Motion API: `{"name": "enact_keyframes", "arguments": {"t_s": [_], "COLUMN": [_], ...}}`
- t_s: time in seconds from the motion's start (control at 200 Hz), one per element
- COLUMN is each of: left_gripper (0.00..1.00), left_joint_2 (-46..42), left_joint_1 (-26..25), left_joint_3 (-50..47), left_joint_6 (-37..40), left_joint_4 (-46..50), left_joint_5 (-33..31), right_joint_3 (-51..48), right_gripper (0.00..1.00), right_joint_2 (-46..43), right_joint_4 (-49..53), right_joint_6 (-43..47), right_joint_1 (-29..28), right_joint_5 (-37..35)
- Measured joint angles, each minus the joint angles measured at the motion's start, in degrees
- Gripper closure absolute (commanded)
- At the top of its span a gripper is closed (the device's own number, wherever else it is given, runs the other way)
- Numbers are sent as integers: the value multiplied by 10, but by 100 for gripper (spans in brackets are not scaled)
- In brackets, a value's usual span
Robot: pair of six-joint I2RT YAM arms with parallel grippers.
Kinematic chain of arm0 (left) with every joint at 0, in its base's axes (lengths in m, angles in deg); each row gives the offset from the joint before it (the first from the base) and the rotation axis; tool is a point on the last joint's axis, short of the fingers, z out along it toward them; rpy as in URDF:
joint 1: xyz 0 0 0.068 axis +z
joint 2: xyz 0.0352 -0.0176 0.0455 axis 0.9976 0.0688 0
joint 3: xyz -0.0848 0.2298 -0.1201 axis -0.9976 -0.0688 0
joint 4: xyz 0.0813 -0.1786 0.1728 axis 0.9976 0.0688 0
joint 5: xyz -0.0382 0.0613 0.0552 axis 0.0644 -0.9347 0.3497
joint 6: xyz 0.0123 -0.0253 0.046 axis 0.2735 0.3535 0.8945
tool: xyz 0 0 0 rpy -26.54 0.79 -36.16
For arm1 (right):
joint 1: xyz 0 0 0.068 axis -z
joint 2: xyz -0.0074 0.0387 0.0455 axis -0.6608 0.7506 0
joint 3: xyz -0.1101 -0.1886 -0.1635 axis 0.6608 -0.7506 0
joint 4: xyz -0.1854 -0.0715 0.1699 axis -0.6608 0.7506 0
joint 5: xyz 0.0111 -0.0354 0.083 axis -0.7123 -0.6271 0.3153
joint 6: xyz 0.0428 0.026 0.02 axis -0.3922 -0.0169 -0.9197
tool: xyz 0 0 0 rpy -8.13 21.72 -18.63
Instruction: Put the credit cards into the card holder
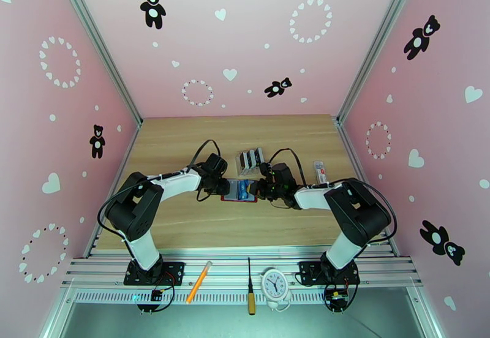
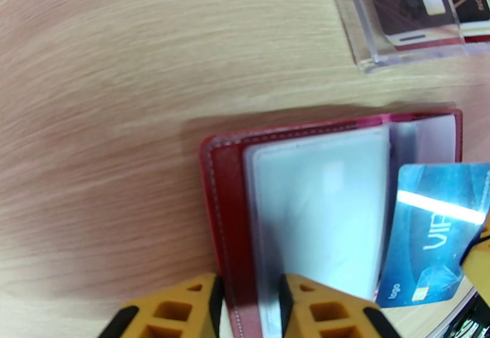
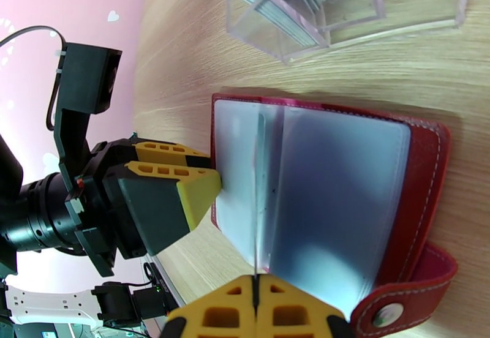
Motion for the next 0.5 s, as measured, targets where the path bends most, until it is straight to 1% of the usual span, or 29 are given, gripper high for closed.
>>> {"name": "enact_keyframes", "arguments": {"t_s": [0.501], "left_gripper": [67], "left_joint_2": [0], "left_joint_1": [0], "left_joint_3": [-5], "left_joint_6": [0], "left_joint_4": [-11], "left_joint_5": [5], "right_joint_3": [-2], "right_gripper": [100], "right_joint_2": [15], "right_joint_4": [-21], "right_joint_6": [-9], "right_joint_1": [7], "right_joint_5": [0]}}
